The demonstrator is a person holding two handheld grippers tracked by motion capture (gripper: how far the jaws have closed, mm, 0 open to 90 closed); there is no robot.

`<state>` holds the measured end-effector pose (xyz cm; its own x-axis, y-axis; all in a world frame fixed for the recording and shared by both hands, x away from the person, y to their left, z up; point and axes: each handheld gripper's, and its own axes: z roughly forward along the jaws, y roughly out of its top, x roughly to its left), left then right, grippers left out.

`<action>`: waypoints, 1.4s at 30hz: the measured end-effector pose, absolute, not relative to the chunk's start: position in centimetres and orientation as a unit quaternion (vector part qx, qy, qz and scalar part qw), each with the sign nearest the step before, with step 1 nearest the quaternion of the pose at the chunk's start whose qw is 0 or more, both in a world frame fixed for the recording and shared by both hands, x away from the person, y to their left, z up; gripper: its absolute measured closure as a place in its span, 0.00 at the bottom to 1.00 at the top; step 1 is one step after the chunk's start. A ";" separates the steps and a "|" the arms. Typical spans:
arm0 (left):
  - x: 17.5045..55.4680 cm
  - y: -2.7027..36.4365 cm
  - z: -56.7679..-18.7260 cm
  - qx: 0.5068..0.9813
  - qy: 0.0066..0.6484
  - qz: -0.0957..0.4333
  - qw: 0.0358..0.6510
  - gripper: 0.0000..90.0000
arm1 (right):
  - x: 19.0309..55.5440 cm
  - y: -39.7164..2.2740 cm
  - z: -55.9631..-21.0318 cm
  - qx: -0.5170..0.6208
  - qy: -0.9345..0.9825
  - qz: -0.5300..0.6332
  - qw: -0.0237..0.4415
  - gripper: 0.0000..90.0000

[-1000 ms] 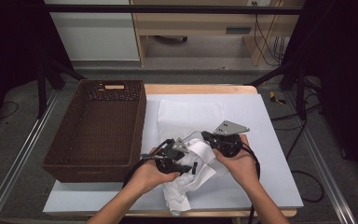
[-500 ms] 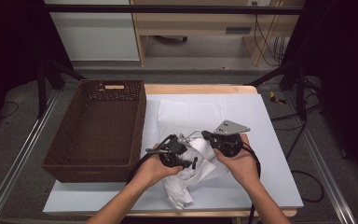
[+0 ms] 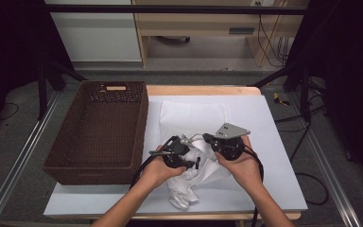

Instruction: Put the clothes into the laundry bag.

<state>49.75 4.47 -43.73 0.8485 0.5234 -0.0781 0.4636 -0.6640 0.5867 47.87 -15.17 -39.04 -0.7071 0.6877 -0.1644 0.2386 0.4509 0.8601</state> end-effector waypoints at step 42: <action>50.9 4.7 -45.4 0.816 0.388 0.148 0.403 0.75 | 46.1 -13.6 -41.8 0.264 0.812 0.455 0.252 0.99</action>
